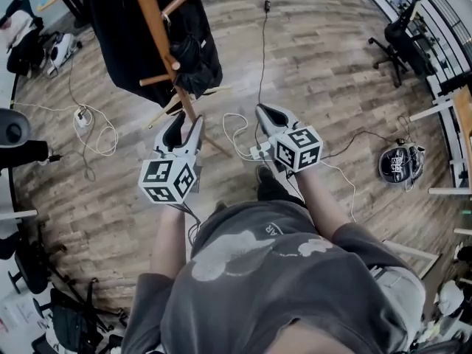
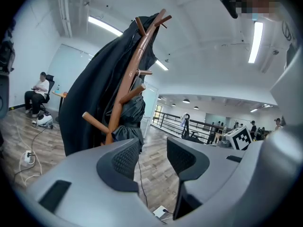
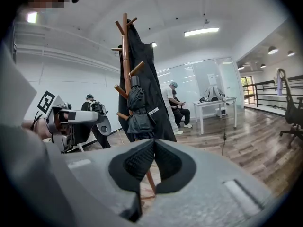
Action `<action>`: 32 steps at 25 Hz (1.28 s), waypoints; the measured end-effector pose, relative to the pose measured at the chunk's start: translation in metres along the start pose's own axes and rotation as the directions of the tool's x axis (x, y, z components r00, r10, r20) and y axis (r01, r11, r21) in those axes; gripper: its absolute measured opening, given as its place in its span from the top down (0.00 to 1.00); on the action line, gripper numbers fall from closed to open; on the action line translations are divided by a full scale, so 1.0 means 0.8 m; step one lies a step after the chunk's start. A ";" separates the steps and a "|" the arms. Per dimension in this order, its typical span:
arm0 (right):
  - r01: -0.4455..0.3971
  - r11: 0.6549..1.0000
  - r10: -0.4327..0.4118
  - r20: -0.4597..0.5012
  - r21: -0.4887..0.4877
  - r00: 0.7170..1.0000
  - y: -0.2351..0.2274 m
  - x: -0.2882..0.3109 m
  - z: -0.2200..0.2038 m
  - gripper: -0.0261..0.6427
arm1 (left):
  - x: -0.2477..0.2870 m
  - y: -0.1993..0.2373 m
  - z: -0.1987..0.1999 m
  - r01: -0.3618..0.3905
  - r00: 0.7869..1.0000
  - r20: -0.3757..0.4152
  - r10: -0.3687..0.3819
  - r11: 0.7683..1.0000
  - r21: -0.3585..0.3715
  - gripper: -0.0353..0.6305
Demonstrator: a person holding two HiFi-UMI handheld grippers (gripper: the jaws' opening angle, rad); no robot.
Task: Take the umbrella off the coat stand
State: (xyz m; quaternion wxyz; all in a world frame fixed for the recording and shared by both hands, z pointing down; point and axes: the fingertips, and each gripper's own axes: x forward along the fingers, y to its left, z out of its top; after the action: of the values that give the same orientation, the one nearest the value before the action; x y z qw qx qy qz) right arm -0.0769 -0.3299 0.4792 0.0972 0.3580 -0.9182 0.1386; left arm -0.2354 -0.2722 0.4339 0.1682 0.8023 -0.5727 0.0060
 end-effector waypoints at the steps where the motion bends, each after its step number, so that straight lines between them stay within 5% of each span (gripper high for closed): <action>1: -0.013 1.000 0.013 -0.001 -0.003 1.000 -0.012 0.005 0.003 0.96 | 0.012 -0.003 0.003 -0.014 1.000 0.006 0.014 1.000 0.000 0.64; 9: -0.168 0.986 0.168 0.000 -0.023 0.986 -0.110 0.042 0.039 0.96 | 0.082 -0.017 0.028 -0.230 0.970 0.077 0.230 0.973 -0.008 0.50; 16: -0.313 0.949 0.313 -0.013 -0.043 0.950 -0.137 0.074 0.059 0.96 | 0.116 -0.001 0.037 -0.416 0.903 0.082 0.422 0.905 -0.086 0.45; 24: -0.417 0.908 0.414 -0.058 -0.042 0.908 -0.148 0.093 0.053 0.96 | 0.151 0.023 0.051 -0.527 0.839 0.075 0.538 0.840 -0.125 0.38; 32: -0.439 0.898 0.436 -0.086 -0.021 0.896 -0.182 0.101 0.048 0.96 | 0.173 0.057 0.062 -0.671 0.727 0.073 0.683 0.728 -0.139 0.36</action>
State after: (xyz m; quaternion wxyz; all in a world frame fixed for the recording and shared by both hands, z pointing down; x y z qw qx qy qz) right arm -0.0387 -0.4963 0.4924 0.1069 0.1348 -0.9732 0.1528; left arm -0.2391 -0.4260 0.4267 0.1611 0.5270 -0.8344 -0.0104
